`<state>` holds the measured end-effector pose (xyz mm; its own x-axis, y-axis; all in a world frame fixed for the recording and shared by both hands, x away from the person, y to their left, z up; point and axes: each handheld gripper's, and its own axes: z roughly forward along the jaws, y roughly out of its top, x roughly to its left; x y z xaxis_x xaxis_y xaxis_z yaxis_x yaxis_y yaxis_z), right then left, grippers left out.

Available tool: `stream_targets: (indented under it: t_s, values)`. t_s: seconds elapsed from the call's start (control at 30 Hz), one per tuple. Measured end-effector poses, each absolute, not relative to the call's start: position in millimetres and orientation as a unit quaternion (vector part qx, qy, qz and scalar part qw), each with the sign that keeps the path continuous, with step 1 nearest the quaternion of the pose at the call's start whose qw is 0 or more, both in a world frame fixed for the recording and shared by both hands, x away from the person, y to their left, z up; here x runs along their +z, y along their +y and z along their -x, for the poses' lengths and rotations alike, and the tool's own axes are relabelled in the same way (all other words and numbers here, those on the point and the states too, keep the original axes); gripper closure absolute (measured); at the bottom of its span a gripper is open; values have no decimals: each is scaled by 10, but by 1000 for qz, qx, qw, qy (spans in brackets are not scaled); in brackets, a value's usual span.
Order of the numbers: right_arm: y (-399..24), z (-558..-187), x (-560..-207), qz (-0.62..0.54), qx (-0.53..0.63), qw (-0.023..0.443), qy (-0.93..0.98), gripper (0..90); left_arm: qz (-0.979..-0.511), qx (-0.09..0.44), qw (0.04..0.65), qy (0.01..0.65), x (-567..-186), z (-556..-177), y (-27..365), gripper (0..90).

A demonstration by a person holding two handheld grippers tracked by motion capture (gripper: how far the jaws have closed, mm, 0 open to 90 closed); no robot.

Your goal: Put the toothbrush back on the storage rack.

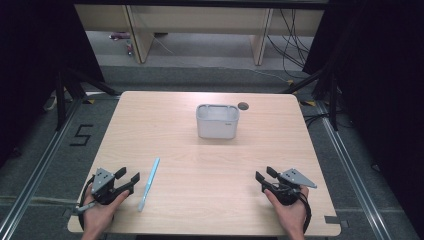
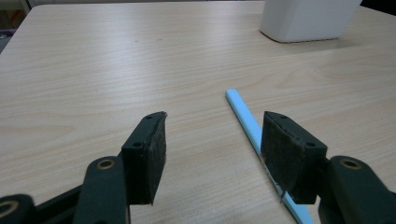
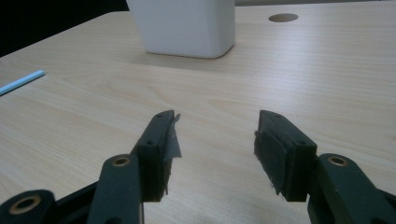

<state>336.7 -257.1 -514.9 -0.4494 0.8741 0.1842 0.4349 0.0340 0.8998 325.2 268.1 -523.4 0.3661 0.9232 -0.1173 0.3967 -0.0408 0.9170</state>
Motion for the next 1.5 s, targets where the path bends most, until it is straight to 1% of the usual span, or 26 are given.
stream_targets:
  t_s: [0.13,0.23,0.27,0.4,0.43,0.47,0.53,0.63,0.67,0.73,0.77,0.8,0.83,0.97,1.03,1.1,1.23,1.3,1.33,1.4,1.47,1.5]
  values:
    - [-2565,-3362,-5144,-483,501,214,685,470,-670,265,484,497,-5205,-3257,2663,418]
    - [-2585,-3384,-5150,-475,498,224,690,462,-674,262,479,497,-5173,-3264,2648,421]
    - [-2587,-3383,-5136,-470,494,218,698,456,-679,255,472,500,-5144,-3271,2634,421]
    - [-2573,-3401,-5152,-468,491,220,701,456,-686,243,458,510,-5113,-3289,2617,422]
    - [-2565,-3389,-5144,-471,497,208,699,455,-689,237,453,514,-5103,-3298,2612,423]
    - [-2573,-3391,-5141,-468,491,218,702,456,-692,232,446,518,-5093,-3307,2609,422]
    - [-2564,-3395,-5147,-471,490,219,700,452,-699,221,439,520,-5073,-3327,2601,421]
    - [-2558,-3401,-5151,-473,491,211,701,452,-709,214,415,529,-5027,-3344,2585,420]
    - [-2561,-3399,-5144,-472,488,201,706,451,-716,209,400,532,-4992,-3355,2579,421]
    - [-2559,-3399,-5144,-472,488,201,707,451,-724,202,391,532,-4976,-3368,2578,418]
    - [-2542,-3402,-5152,-477,486,210,702,451,-732,193,379,532,-4959,-3385,2580,409]
    - [-2563,-3411,-5150,-468,479,219,710,452,-752,177,354,527,-4919,-3433,2620,393]
    - [-2533,-3404,-5154,-485,480,207,702,451,-750,175,352,532,-4902,-3456,2612,390]
    - [-2557,-3415,-5153,-475,479,217,705,453,-762,166,329,532,-4810,-3516,2618,389]
    - [-2551,-3418,-5158,-477,488,208,701,455,-768,157,312,537,-4733,-3575,2585,388]
    - [-2553,-3410,-5151,-476,489,201,703,455,-768,158,308,539,-4718,-3593,2564,388]
    - [-2544,-3409,-5146,-479,484,201,704,456,-797,131,264,527,-4648,-3687,2479,376]
    - [-2552,-3412,-5143,-477,481,207,706,457,-792,135,270,530,-4662,-3700,2439,376]
    - [-2528,-3395,-5141,-491,483,192,700,457,-805,118,246,527,-4630,-3737,2404,375]
    - [-2533,-3400,-5142,-486,483,195,702,457,-807,113,242,526,-4633,-3755,2383,375]
    - [-2535,-3406,-5147,-482,482,199,703,457,-813,103,225,526,-4627,-3788,2345,376]
    - [-2549,-3426,-5156,-470,485,211,706,457,-816,97,218,527,-4629,-3805,2327,377]
